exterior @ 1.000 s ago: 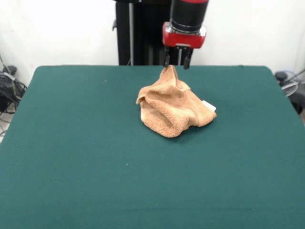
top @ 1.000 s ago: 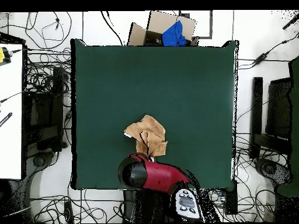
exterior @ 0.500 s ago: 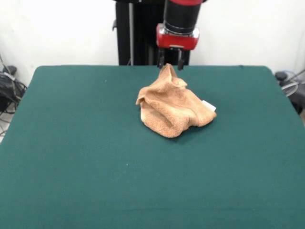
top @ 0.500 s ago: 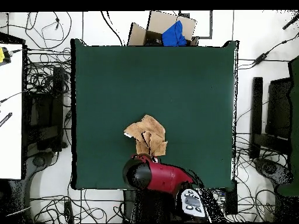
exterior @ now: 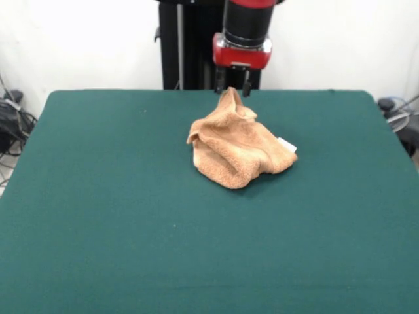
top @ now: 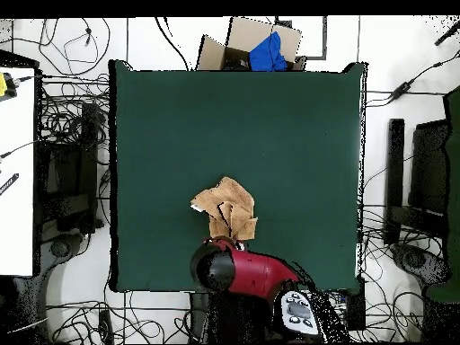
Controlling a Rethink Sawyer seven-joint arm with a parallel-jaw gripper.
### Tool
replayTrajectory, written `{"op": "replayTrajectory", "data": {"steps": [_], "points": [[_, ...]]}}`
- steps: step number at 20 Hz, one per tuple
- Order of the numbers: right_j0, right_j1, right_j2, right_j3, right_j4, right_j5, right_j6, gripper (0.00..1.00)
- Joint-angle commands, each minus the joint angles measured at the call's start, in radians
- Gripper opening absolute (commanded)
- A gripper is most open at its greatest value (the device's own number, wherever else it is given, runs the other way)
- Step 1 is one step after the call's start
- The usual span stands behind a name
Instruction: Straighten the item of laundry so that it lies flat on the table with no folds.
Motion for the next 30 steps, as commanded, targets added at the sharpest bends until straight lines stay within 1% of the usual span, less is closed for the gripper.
{"op": "replayTrajectory", "data": {"steps": [1,3,6,9,15,16,22,30], "points": [[-0.038,-0.013,0.067,-0.025,-0.025,-0.052,0.136,1.0],[-0.056,-0.027,0.082,-0.017,-0.022,-0.052,0.137,1.0],[-0.084,-0.075,0.119,-0.019,0.004,0.016,0.125,1.0],[-0.101,-0.08,0.145,-0.032,0.007,0.035,0.114,1.0],[-0.082,-0.067,0.134,-0.055,0.02,0.033,0.137,1.0],[-0.066,-0.057,0.123,-0.068,0.026,0.031,0.146,1.0],[-0.046,-0.008,0.131,-0.083,0.037,-0.022,0.17,1.0],[-0.018,0.024,0.121,-0.095,0.052,-0.059,0.196,1.0]]}}
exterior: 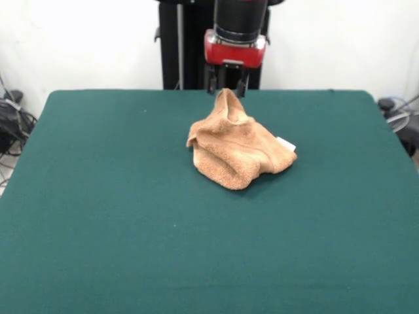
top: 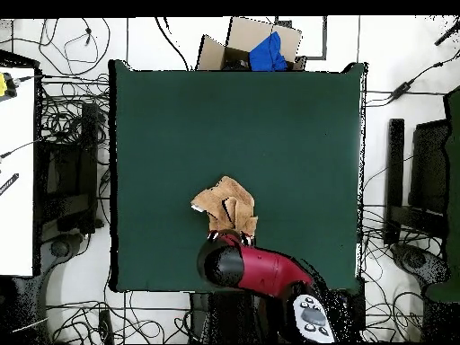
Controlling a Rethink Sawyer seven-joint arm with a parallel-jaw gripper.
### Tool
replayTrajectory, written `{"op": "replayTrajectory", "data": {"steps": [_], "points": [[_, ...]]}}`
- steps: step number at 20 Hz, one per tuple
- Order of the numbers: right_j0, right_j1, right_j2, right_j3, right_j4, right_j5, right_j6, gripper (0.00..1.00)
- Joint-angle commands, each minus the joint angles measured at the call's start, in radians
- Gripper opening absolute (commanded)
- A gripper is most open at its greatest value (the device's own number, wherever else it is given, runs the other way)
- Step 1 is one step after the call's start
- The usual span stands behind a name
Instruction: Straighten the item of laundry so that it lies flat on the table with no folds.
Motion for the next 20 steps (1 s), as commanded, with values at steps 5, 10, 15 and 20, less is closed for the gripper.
{"op": "replayTrajectory", "data": {"steps": [5,10,15,20], "points": [[0.01,0.08,0.107,-0.091,0.041,-0.108,0.195,1.0],[-0.022,0.072,0.132,-0.105,0.033,-0.109,0.178,1.0],[-0.025,0.079,0.126,-0.121,0.02,-0.119,0.165,1.0],[-0.025,0.091,0.122,-0.133,0.015,-0.13,0.165,1.0]]}}
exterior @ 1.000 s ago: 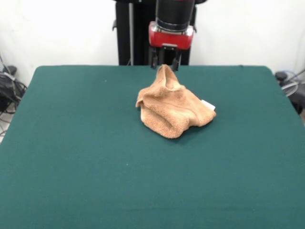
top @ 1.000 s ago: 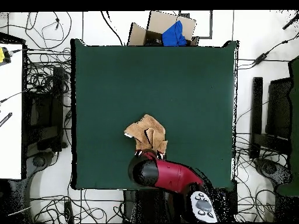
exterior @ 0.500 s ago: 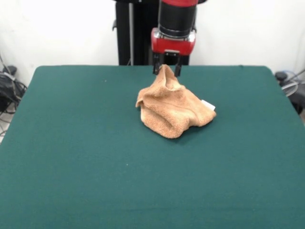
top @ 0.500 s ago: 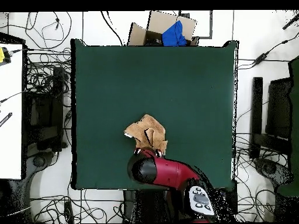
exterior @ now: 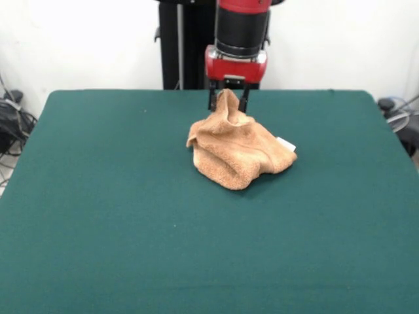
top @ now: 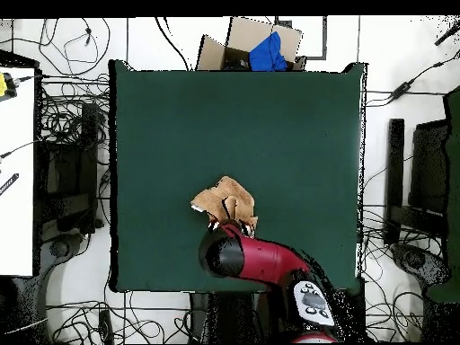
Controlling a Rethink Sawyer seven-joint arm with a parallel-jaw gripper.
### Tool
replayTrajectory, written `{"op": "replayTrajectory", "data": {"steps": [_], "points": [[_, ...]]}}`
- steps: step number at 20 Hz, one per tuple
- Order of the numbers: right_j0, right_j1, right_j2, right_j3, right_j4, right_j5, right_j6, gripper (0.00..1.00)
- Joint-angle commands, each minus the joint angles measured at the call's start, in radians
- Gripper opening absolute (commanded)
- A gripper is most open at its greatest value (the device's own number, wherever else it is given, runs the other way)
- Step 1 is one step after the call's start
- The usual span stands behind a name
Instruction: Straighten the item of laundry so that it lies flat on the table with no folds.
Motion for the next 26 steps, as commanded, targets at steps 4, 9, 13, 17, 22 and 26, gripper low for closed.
{"op": "replayTrajectory", "data": {"steps": [4,9,13,17,22,26], "points": [[-0.01,0.027,0.093,-0.081,0.017,-0.051,0.167,1.0],[-0.03,0.021,0.11,-0.078,0.007,-0.037,0.153,1.0],[-0.043,0.028,0.115,-0.08,-0.008,-0.05,0.143,1.0],[-0.07,0.026,0.14,-0.077,-0.015,-0.046,0.135,1.0],[-0.081,0.018,0.15,-0.07,-0.018,-0.033,0.131,1.0],[-0.08,0.045,0.145,-0.083,-0.027,-0.063,0.134,1.0]]}}
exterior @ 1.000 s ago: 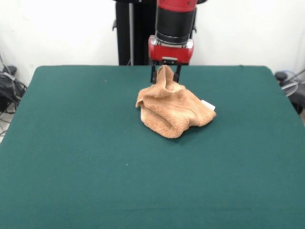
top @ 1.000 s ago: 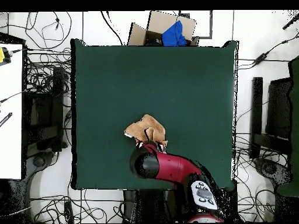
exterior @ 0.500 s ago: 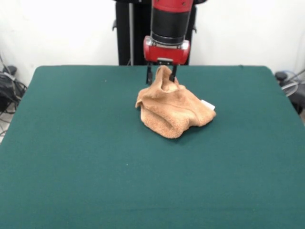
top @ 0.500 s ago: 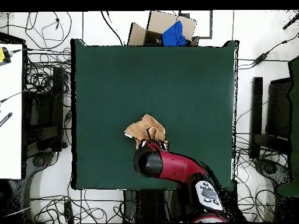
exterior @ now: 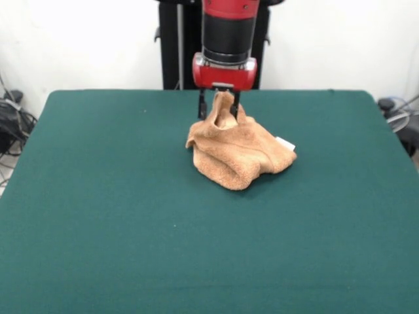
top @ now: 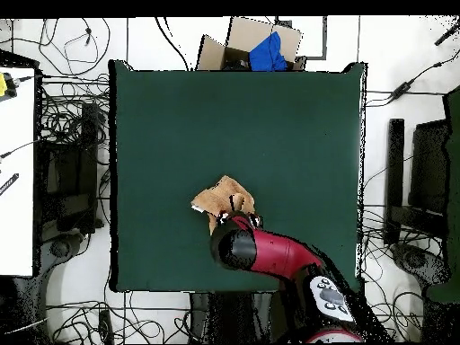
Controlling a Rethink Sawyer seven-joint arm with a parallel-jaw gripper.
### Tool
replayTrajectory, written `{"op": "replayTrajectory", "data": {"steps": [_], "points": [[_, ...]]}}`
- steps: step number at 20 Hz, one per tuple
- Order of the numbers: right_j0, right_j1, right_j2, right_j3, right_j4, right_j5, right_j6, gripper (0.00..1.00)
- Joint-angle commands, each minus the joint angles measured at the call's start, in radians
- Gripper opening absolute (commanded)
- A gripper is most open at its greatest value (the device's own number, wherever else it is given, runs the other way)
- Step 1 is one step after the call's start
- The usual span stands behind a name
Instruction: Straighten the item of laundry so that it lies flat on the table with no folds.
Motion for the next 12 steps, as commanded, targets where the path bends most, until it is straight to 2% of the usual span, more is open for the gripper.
{"op": "replayTrajectory", "data": {"steps": [1,10,11,12], "points": [[-0.007,0.041,0.1,-0.057,-0.029,-0.063,0.134,1.0],[-0.012,0.044,0.095,-0.043,-0.053,-0.097,0.134,1.0],[-0.012,0.043,0.094,-0.044,-0.052,-0.092,0.132,0.0],[-0.007,0.043,0.088,-0.047,-0.042,-0.077,0.135,0.0]]}}
